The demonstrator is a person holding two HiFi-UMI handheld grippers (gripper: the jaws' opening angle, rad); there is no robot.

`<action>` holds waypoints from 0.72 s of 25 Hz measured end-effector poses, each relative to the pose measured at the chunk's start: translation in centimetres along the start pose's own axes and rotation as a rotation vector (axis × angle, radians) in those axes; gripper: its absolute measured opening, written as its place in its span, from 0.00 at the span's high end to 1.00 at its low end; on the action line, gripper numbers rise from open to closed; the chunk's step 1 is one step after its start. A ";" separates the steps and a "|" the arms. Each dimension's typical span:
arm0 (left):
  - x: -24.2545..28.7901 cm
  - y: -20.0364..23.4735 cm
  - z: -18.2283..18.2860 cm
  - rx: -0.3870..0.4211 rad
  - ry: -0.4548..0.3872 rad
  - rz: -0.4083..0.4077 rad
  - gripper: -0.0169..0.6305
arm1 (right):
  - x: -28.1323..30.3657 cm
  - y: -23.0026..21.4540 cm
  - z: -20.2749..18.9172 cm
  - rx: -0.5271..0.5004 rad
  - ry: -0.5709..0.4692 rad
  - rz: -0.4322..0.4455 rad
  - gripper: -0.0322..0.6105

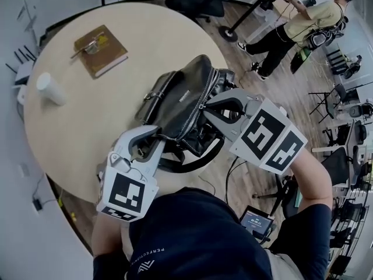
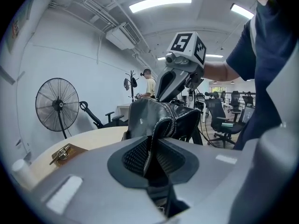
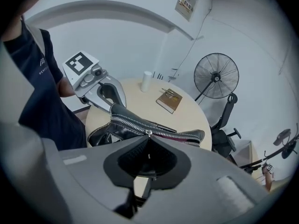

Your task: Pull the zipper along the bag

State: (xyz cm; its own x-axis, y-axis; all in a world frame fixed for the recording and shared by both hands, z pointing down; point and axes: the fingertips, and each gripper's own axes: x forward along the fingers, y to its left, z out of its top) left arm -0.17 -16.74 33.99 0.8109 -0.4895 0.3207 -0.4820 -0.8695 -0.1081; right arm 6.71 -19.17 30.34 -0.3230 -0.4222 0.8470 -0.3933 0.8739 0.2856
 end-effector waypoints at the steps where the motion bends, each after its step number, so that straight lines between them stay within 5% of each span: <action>1: 0.0 0.0 -0.1 0.007 0.005 0.000 0.87 | -0.2 0.0 0.2 -0.010 -0.003 -0.003 0.93; 18: -0.2 -0.2 -0.4 0.014 0.010 -0.014 0.89 | -0.8 -0.6 0.7 -0.072 0.047 0.002 0.93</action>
State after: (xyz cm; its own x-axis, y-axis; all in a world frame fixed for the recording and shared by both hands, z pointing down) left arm -0.36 -16.49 34.38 0.8144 -0.4764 0.3312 -0.4656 -0.8772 -0.1168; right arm 6.56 -19.56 29.19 -0.2820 -0.4102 0.8673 -0.3296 0.8904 0.3140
